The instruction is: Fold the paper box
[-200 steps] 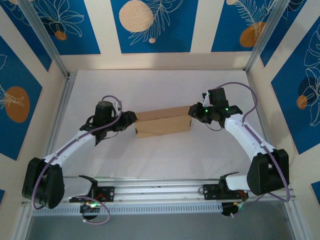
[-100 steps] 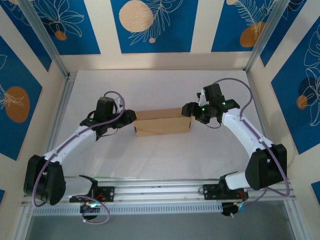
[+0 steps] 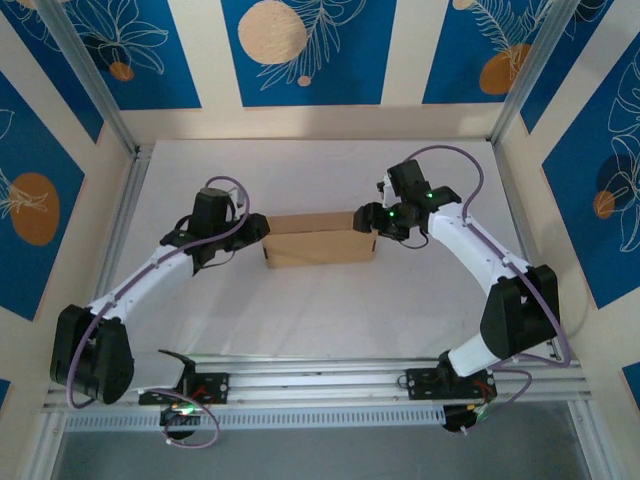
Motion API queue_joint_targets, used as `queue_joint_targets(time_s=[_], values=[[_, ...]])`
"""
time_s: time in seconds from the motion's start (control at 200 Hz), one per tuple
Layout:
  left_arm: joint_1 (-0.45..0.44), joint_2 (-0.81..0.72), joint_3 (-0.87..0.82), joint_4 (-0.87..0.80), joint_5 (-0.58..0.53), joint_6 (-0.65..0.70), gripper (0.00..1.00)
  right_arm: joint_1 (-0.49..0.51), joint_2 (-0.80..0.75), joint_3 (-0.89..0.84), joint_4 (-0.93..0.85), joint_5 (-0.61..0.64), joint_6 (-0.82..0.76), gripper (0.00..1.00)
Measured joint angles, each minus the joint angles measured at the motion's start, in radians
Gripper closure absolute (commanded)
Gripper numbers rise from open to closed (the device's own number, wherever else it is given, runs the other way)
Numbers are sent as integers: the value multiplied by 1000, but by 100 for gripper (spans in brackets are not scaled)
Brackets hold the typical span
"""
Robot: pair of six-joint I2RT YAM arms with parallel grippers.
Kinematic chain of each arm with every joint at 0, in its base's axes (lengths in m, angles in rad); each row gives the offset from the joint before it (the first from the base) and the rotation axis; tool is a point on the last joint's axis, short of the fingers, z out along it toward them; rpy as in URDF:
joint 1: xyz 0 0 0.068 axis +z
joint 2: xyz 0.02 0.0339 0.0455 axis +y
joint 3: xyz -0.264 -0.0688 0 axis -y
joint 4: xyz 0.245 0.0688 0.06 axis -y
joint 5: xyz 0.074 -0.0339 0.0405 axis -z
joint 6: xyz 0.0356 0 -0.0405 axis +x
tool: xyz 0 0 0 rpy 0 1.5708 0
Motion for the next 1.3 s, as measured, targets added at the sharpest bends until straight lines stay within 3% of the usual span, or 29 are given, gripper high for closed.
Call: queue_joint_targets(time_s=[0.26, 0.385, 0.745, 1.06, 1.301], values=[[-6, 24, 51, -53, -23, 16, 69, 6, -10, -3, 7, 3, -1, 39], [-27, 12, 51, -70, -60, 35, 68, 50, -68, -68, 63, 69, -4, 39], [-126, -182, -77, -131, -154, 56, 67, 200, -291, -311, 194, 246, 4, 38], [-158, -249, -172, -159, -164, 38, 66, 289, -354, -435, 205, 278, 39, 33], [-174, -160, -306, -118, -118, -40, 64, 303, -318, -538, 275, 238, 108, 32]])
